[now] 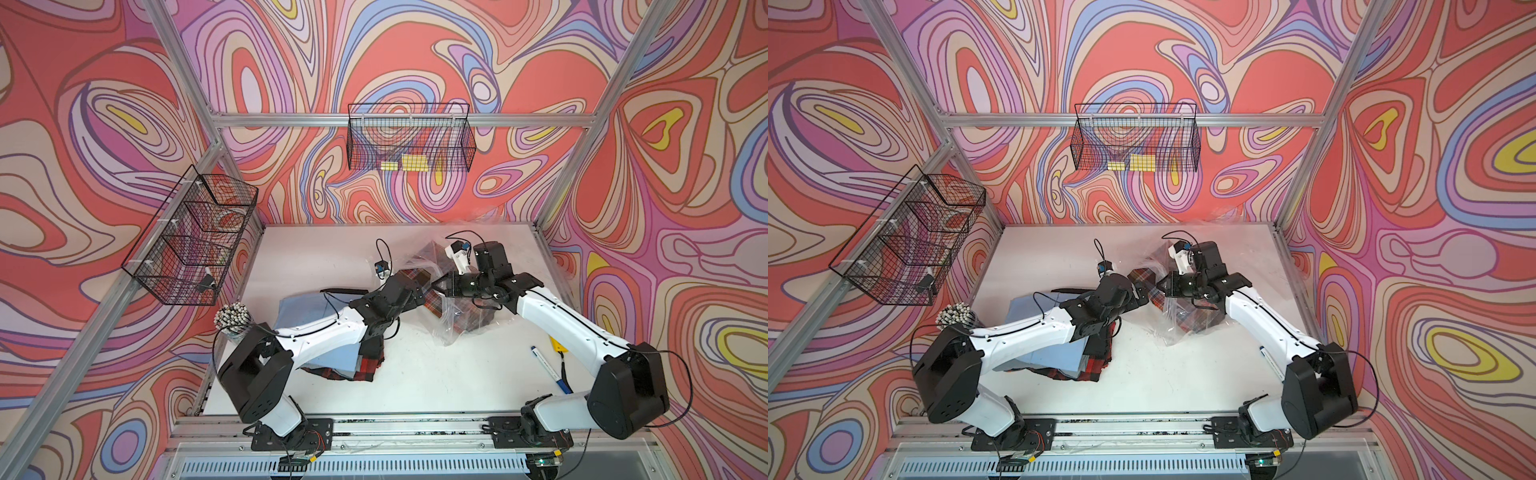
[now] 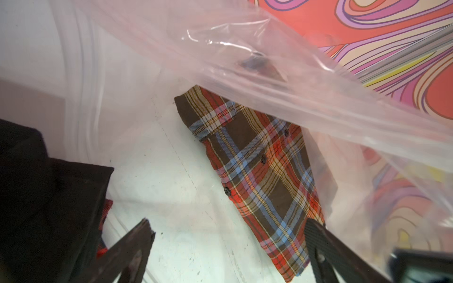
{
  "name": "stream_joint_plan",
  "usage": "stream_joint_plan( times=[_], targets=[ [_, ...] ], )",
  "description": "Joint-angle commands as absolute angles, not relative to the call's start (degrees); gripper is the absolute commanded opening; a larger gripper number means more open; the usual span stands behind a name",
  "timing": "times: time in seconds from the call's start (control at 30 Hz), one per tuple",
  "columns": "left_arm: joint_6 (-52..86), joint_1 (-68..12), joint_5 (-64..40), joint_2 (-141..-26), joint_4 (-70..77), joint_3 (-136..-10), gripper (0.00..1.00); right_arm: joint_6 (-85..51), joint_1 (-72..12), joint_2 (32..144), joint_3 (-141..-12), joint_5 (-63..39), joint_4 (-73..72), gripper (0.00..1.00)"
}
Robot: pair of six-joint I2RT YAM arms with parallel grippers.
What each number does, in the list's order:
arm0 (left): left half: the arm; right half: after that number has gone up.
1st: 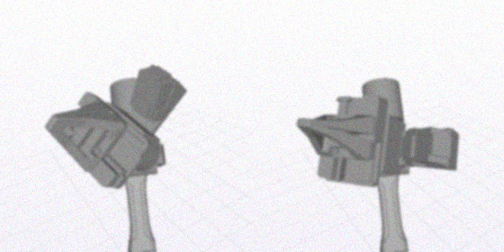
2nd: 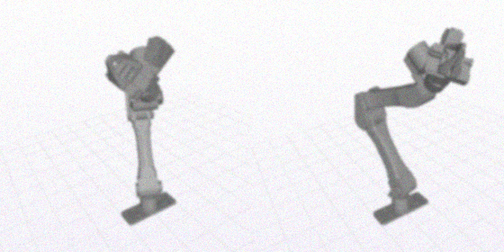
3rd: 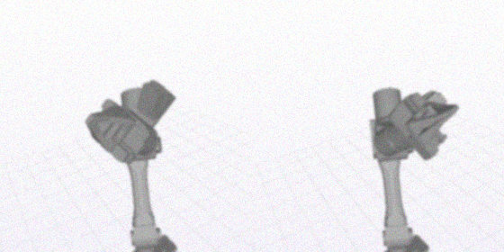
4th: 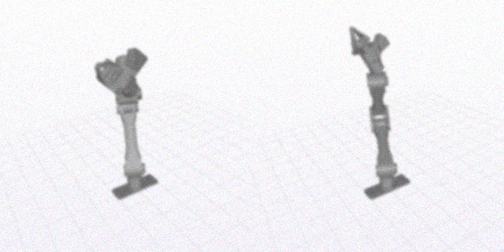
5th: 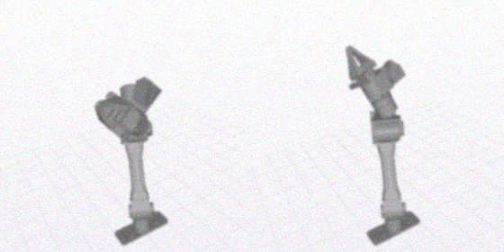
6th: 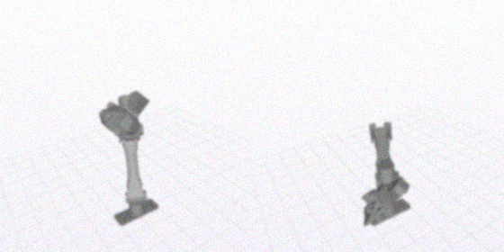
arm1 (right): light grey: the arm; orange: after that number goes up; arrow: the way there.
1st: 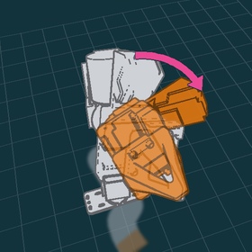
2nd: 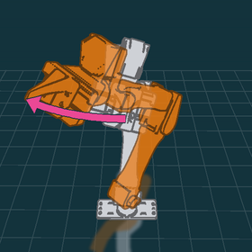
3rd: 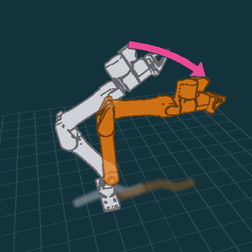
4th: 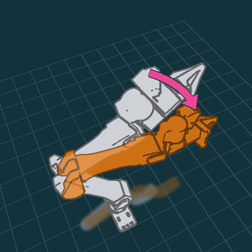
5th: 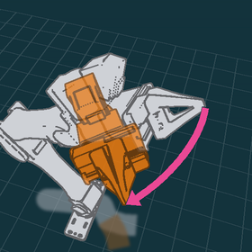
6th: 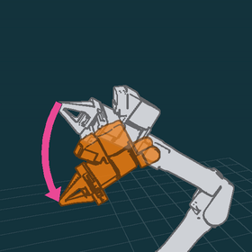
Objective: Take the shirt out of the vacuum bag
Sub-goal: Take out the shirt from the vacuum bag.
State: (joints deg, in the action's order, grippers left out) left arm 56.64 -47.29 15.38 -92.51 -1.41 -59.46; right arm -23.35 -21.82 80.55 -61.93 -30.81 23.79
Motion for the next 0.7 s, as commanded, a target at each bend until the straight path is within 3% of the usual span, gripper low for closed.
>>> stream_joint_plan(
  times=[0.0,0.67],
  targets=[
    [56.5,-46.8,12.9,-96.0,2.3,-62.5,0.99,-22.2,-22.1,78.7,-63.4,-30.8,23.9,0.0],
    [64.2,-45.8,8.2,-116.3,5.1,-74.5,0.99,-21.9,-22.1,78.6,-63.9,-31.0,23.5,0.0]
  ],
)
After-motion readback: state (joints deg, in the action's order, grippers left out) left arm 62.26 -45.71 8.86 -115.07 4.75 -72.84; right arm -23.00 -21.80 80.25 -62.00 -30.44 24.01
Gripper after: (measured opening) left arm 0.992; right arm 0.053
